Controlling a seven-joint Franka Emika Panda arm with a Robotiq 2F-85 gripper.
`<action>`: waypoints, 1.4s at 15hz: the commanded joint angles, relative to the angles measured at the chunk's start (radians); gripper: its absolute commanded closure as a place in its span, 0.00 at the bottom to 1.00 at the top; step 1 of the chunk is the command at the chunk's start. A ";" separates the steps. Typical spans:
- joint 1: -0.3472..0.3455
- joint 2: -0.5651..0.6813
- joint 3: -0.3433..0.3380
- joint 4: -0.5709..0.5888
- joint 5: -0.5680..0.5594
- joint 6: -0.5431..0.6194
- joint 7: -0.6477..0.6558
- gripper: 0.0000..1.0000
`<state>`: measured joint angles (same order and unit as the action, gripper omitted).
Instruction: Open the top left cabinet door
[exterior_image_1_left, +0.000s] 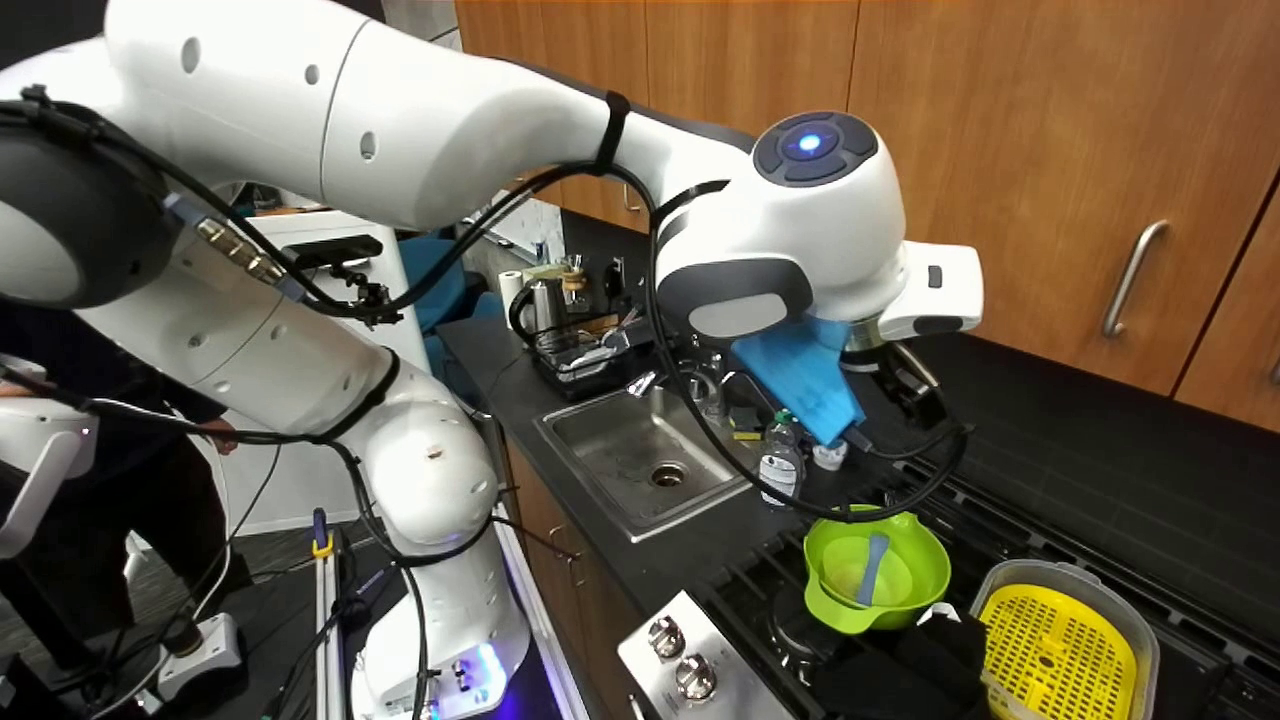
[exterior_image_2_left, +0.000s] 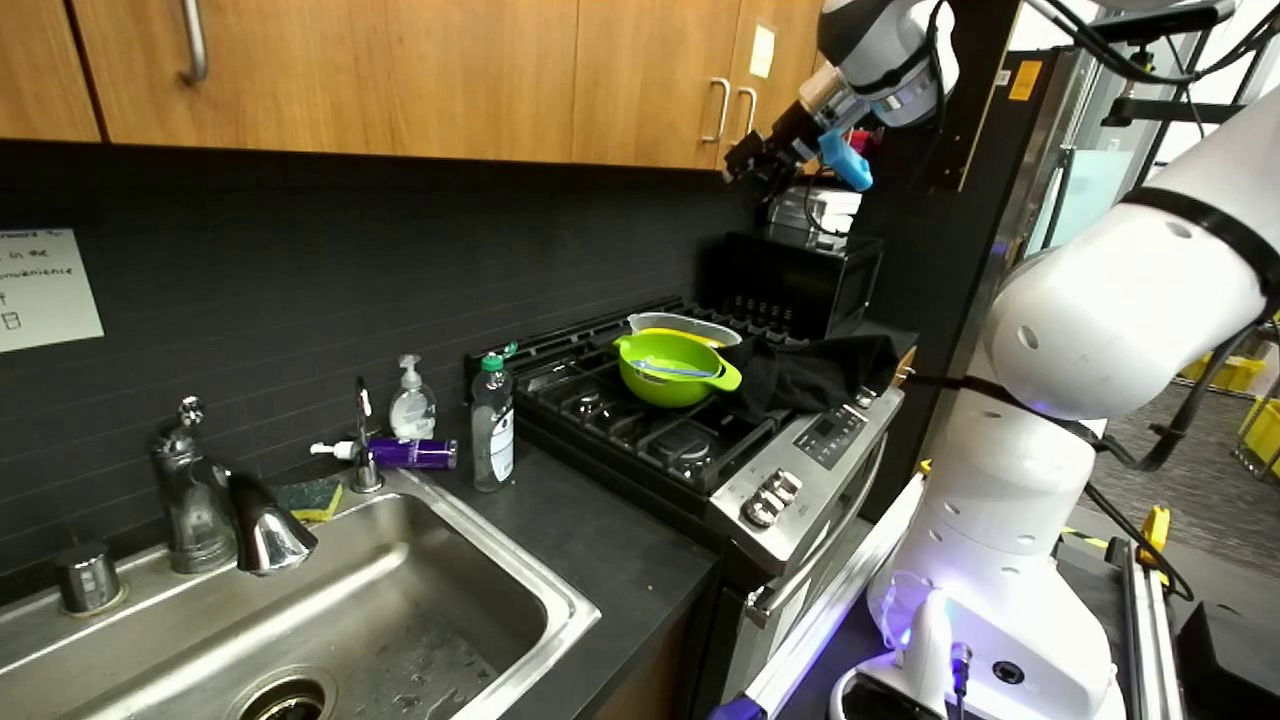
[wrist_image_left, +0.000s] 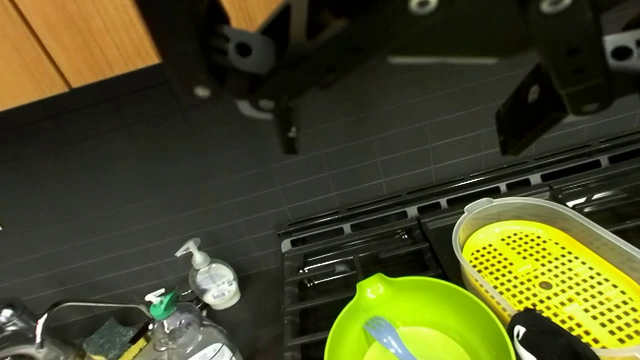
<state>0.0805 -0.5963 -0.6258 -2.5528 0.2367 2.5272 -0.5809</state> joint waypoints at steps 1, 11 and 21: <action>0.016 0.003 -0.044 0.047 0.045 0.018 -0.089 0.00; 0.261 -0.083 -0.167 0.084 0.261 0.317 -0.256 0.00; 0.522 -0.093 -0.372 0.149 0.073 0.599 -0.123 0.00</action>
<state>0.5347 -0.6880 -0.9404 -2.4213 0.3769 3.0633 -0.7539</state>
